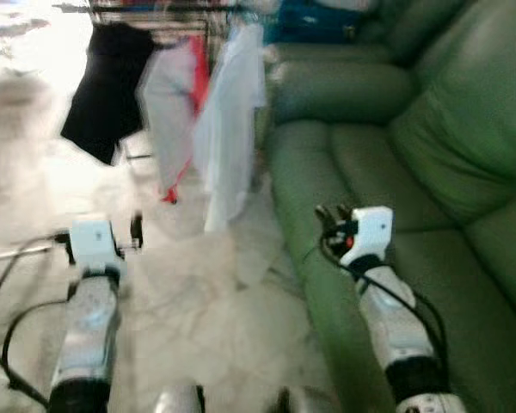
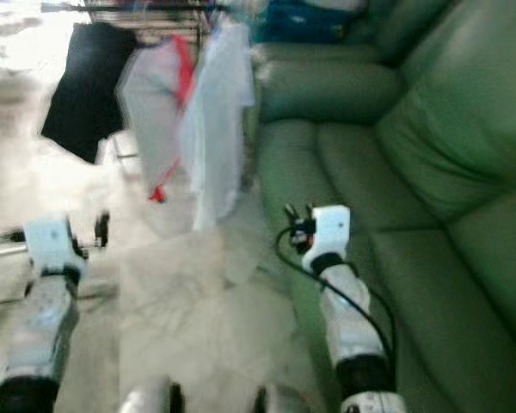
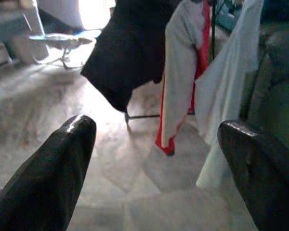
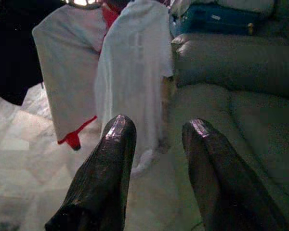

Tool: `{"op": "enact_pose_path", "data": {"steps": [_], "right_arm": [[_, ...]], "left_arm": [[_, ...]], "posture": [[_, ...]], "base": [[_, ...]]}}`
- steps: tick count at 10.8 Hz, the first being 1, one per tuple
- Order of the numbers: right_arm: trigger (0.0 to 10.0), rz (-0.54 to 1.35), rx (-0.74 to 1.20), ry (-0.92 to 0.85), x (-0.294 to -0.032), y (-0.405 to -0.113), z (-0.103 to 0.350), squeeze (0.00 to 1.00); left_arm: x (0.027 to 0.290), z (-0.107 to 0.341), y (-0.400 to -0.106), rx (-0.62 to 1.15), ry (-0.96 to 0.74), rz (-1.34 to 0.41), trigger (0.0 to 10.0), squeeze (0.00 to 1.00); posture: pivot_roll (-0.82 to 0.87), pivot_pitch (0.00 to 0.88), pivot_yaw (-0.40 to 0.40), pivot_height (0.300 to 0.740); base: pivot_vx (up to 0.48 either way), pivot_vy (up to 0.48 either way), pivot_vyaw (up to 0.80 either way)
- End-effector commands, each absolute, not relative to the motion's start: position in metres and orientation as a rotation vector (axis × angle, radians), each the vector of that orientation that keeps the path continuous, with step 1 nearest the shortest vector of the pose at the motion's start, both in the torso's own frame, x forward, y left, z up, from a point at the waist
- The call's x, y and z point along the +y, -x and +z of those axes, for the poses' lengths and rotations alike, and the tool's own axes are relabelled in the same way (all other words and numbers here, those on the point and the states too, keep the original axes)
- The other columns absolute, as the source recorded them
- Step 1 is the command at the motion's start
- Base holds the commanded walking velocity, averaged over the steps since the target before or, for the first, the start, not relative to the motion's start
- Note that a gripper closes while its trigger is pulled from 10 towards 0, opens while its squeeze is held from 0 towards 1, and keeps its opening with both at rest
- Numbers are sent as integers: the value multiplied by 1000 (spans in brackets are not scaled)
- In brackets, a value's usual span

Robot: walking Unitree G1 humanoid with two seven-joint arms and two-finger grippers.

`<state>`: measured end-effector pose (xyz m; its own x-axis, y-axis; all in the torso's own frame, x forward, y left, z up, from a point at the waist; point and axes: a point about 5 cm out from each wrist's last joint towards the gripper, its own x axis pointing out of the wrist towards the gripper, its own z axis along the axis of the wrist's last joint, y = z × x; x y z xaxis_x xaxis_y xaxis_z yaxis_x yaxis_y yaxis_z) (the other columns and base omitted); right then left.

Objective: Hang hanger

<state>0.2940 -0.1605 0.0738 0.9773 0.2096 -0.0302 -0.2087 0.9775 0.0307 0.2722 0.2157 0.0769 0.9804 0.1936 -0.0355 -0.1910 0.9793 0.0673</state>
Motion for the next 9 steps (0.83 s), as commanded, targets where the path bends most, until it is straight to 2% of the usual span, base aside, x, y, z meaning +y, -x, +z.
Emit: {"op": "enact_pose_path", "data": {"steps": [1, 8, 9], "right_arm": [[10000, 187, 47, -30, -168, -292, 71, 0], [10000, 186, 33, -28, -166, -294, 73, 0], [10000, 175, 26, -27, -170, -296, 76, 0]], "left_arm": [[210, 76, -273, 38, -46, 182, 10000, 0], [210, 79, -273, 5, -54, 155, 10000, 0], [209, 85, -273, -47, -92, 125, 10000, 0]], "posture": [[54, 85, -95, 740], [51, 87, -89, 740], [51, 89, -88, 740]], "base": [[0, 480, 0], [0, 480, 0], [0, 0, 0]]}}
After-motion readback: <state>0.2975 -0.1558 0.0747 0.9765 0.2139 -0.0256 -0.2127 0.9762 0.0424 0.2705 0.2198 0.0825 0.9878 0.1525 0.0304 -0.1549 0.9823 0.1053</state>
